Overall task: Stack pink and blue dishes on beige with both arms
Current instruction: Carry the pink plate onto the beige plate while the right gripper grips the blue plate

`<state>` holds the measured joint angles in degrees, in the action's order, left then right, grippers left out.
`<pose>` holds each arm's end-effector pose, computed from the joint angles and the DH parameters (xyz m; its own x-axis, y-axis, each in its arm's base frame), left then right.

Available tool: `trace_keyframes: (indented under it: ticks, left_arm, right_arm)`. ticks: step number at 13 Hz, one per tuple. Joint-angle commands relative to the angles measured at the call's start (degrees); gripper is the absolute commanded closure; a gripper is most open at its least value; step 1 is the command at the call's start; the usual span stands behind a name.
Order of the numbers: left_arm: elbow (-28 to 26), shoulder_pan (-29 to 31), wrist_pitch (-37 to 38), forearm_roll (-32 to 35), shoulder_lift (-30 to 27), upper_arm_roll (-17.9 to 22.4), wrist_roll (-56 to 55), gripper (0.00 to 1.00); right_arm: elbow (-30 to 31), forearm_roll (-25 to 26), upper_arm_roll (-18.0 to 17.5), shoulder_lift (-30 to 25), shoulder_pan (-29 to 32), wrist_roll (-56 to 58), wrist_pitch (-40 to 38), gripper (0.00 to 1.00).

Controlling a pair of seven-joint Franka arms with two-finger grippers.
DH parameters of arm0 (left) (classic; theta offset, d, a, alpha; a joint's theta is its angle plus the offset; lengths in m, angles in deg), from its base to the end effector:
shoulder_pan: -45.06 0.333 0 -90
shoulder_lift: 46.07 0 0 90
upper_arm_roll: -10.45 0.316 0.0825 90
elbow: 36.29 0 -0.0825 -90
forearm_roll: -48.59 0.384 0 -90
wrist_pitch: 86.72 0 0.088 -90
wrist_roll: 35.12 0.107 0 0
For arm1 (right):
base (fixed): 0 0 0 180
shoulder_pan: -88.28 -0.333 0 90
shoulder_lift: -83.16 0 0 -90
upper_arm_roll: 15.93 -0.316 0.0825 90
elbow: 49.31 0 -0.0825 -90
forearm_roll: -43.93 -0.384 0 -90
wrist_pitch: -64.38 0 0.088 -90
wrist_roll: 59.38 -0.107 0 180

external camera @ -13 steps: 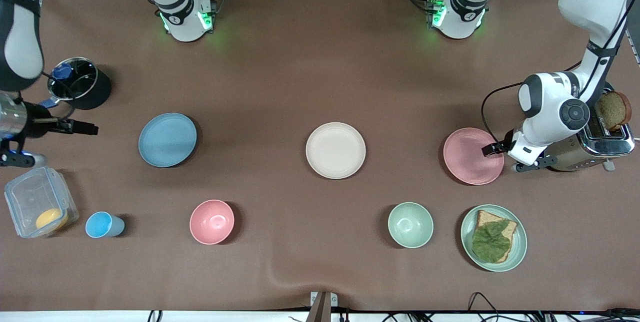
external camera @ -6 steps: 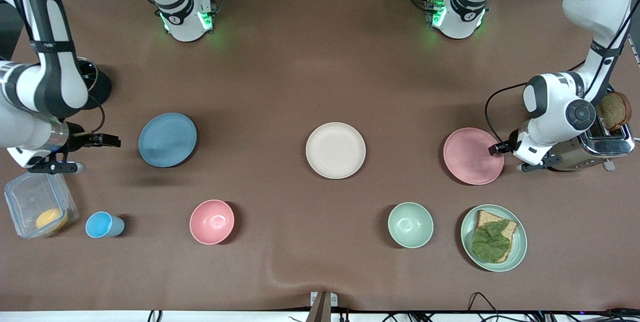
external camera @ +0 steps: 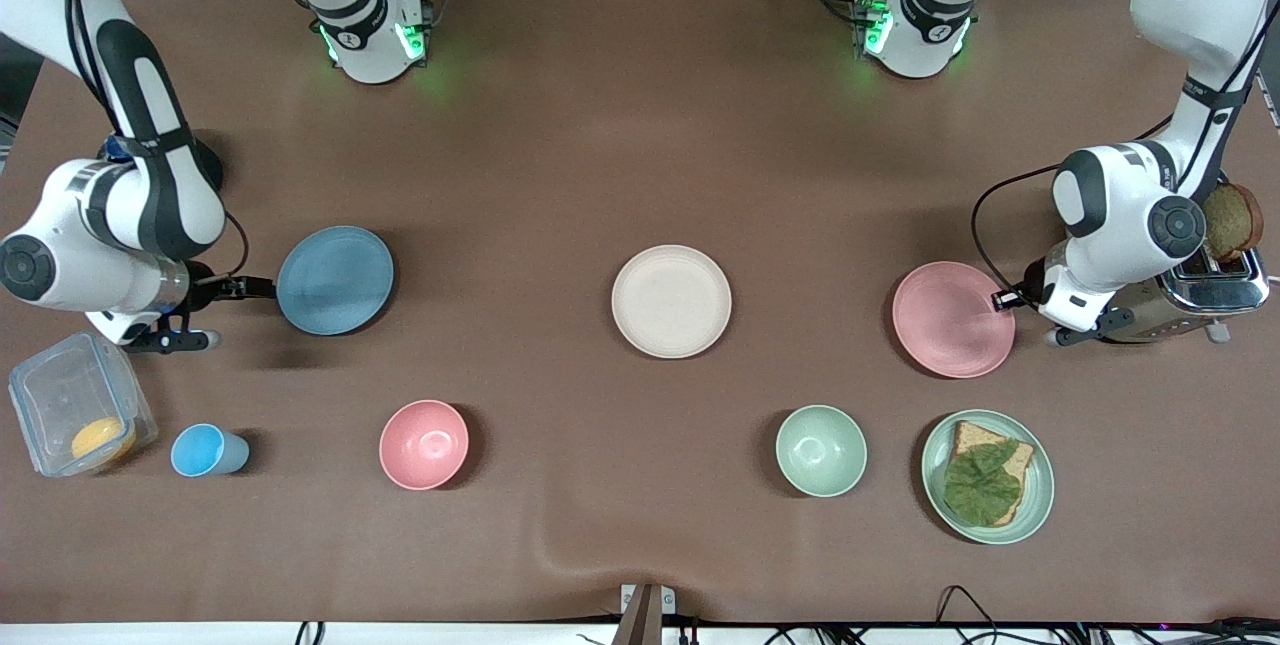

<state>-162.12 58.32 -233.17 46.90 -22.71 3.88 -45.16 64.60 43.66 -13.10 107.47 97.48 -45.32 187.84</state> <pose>0.5481 0.0635 0.1932 0.9465 0.3177 -0.0565 0.3205 -0.9459 0.0514 0.5679 -0.1204 0.2300 0.9673 0.0387 -0.2508 0.0283 -0.9986 -0.0451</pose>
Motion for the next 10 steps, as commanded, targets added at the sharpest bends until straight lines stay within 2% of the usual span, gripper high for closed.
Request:
trace_keyframes:
  ticks: [1, 4, 8, 10]
  left_arm:
    - [0.23, 1.42, 0.89, -3.74, -0.94, -4.4, 0.72, 1.0]
    - [0.93, 1.33, 4.32, -7.88, -4.19, -9.85, 0.03, 1.0]
    - [5.85, 1.16, 13.37, -12.1, -5.69, -16.35, -0.85, 1.0]
    - [6.55, 0.54, 13.47, -12.19, -5.0, -20.13, -4.88, 1.0]
  right_arm:
    - [-0.45, -1.74, -0.99, 2.14, 1.17, 2.11, 0.64, 0.0]
    - [-0.54, -3.15, -1.08, 3.99, 0.38, 2.11, 1.17, 0.0]
    - [-0.54, -3.33, -1.52, 5.66, 0.46, 2.55, 1.43, 0.01]
    - [-0.54, -3.33, -1.78, 6.19, 0.55, 2.99, 1.0, 0.48]
